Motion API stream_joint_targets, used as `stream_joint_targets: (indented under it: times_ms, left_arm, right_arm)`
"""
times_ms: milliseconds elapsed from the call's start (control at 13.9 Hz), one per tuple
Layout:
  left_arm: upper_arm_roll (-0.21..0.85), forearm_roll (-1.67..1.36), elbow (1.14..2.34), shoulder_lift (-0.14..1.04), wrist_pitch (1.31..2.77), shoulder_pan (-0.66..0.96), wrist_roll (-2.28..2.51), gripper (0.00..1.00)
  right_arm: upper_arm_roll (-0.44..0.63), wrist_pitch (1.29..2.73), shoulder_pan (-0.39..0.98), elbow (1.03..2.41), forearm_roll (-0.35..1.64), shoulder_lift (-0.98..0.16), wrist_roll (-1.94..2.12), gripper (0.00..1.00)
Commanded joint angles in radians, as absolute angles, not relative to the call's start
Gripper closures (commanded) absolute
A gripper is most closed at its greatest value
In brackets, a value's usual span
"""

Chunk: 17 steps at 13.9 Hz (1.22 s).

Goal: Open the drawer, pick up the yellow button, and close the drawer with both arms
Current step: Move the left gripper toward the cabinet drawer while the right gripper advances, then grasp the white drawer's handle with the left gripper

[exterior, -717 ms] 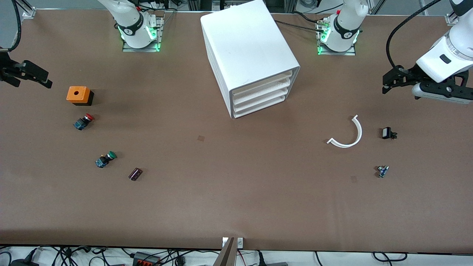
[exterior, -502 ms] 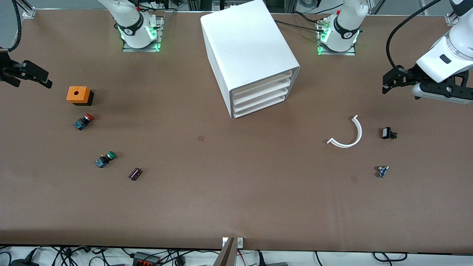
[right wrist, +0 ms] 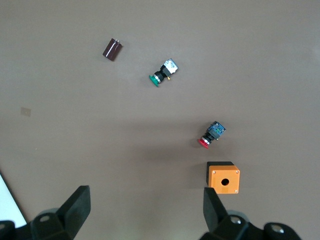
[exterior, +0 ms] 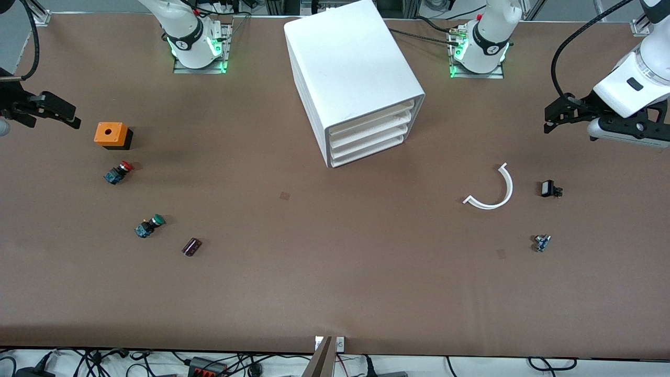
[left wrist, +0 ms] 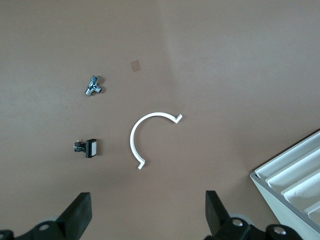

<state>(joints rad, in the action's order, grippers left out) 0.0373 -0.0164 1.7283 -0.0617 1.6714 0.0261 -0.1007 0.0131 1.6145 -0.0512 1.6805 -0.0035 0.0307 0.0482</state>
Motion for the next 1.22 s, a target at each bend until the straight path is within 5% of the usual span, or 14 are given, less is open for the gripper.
stream_joint_targets:
  times_ms: [0, 430, 789, 1148]
  left_arm:
    - [0.035, -0.034, 1.717, -0.060, 1.654, 0.025, -0.109, 0.00]
    - [0.046, -0.089, 1.698, 0.017, 1.648, 0.037, -0.115, 0.00]
    - [0.049, -0.341, 1.689, 0.092, 1.485, 0.067, -0.118, 0.00]
    - [0.049, -0.734, 1.695, 0.314, 1.433, 0.060, -0.418, 0.00]
  right_arm:
    - [0.003, 1.656, -0.022, 1.674, 0.006, -0.003, 0.046, 0.00]
    - [0.003, 1.752, 0.132, 1.637, 0.072, -0.090, 0.025, 0.00]
    - [0.003, 1.753, 0.235, 1.597, 0.081, -0.149, 0.025, 0.00]
    - [0.003, 1.766, 0.302, 1.523, 0.081, -0.241, 0.026, 0.00]
